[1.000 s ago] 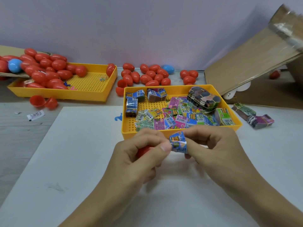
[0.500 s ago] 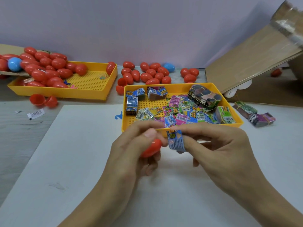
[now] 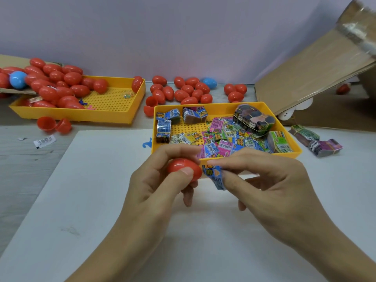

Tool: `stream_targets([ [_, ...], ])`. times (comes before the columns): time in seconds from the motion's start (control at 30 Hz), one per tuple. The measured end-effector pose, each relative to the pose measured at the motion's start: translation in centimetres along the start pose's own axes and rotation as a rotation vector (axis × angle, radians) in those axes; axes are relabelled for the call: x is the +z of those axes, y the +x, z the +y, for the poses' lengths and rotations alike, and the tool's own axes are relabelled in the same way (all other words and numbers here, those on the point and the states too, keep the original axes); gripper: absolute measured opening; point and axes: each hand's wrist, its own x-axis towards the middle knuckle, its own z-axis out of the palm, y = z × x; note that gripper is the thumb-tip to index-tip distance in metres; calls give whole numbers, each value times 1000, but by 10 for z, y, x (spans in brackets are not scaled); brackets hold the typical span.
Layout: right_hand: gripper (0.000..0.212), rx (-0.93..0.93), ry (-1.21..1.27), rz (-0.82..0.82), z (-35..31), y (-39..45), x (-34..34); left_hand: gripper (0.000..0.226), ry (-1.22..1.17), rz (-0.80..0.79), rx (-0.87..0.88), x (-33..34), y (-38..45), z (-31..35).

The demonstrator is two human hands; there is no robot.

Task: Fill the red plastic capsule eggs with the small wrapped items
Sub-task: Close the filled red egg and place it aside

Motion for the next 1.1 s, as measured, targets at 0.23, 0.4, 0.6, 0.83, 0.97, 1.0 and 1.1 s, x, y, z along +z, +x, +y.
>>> stream_targets([
  [0.23, 16, 4, 67, -24, -2, 0, 0, 24, 36, -7, 22, 3, -2, 2],
  [0.4, 17, 47, 89, 18, 0, 0, 0, 29, 57, -8, 14, 2, -2, 3],
  [0.6, 13, -20, -25, 56, 1, -1, 1, 36, 78, -3, 25, 5, -3, 2],
  [0.83, 18, -107, -124, 82, 2, -1, 0, 39, 87, 58, 60, 8, -3, 1],
  [0.97, 30, -164, -129, 121, 2, -1, -1, 43, 84, 48, 82, 9, -4, 4],
  [1.0, 28, -194, -141, 120, 2, 0, -1, 44, 85, 46, 83, 9, -4, 4],
  [1.1, 20, -262, -180, 114, 2, 0, -2, 43, 81, 45, 80, 9, -5, 4],
])
